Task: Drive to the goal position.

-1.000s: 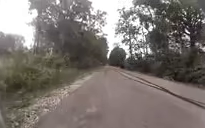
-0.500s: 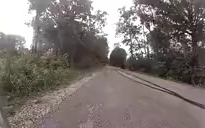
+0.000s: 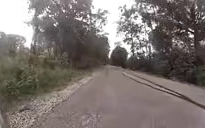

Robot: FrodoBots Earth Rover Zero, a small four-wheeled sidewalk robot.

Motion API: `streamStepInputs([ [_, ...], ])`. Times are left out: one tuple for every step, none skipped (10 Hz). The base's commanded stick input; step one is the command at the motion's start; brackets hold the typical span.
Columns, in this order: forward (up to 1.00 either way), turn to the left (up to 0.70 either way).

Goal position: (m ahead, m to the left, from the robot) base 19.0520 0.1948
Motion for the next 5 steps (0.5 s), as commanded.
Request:
streamStepInputs([
  [0.7,0.0],
  [0.7,0.0],
  [0.7,0.0],
  [0.7,0.0],
  [0.7,0.0],
])
